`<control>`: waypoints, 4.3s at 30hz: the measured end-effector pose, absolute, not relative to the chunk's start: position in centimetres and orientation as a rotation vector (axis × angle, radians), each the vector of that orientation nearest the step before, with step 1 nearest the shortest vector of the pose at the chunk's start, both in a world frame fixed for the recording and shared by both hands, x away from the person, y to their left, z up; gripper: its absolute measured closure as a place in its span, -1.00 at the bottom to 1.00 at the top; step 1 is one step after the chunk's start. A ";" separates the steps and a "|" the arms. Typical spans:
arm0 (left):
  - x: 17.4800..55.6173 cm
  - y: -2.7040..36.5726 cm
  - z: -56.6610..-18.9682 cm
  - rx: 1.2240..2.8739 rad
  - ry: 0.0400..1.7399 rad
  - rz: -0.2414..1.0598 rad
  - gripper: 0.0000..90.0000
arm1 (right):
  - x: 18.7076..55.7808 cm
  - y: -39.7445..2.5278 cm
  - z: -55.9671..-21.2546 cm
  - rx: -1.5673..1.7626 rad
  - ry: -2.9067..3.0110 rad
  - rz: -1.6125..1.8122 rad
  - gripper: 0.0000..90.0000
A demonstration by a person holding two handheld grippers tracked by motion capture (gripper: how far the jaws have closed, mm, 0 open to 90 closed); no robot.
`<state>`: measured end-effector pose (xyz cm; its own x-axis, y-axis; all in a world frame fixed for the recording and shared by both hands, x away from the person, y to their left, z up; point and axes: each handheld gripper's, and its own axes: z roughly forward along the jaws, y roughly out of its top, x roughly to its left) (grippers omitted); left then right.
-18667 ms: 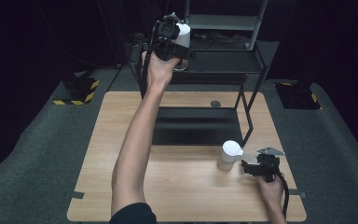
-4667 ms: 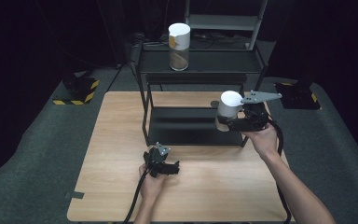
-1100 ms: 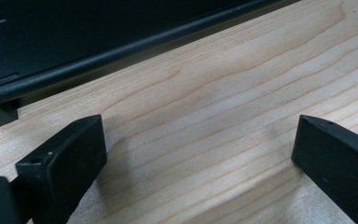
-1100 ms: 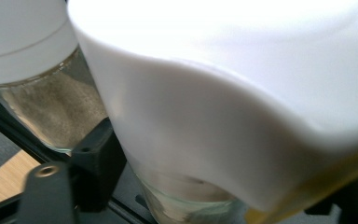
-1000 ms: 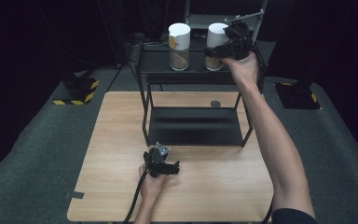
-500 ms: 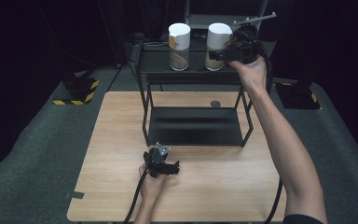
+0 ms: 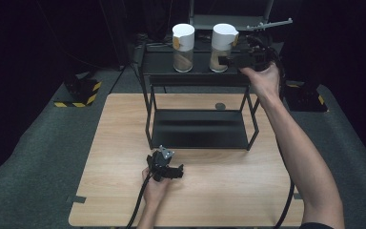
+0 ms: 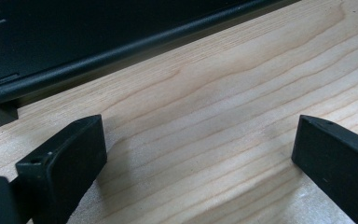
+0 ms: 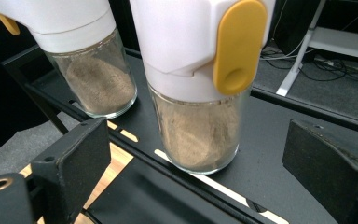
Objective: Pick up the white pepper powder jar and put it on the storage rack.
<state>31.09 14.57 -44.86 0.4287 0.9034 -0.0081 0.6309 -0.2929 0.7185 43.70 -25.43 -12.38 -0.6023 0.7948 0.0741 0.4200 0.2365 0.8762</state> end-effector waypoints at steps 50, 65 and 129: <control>31.1 14.5 -44.9 2.027 1.291 0.537 -0.93 | 40.3 -27.7 -15.0 1.080 2.103 1.307 -0.82; 31.1 14.6 -44.9 2.028 1.291 0.537 -0.93 | 39.3 -28.8 -16.4 1.060 2.124 1.338 -0.81; 31.0 14.5 -44.9 2.030 1.290 0.541 -0.93 | 37.3 -33.8 -29.6 1.165 2.231 1.321 -0.79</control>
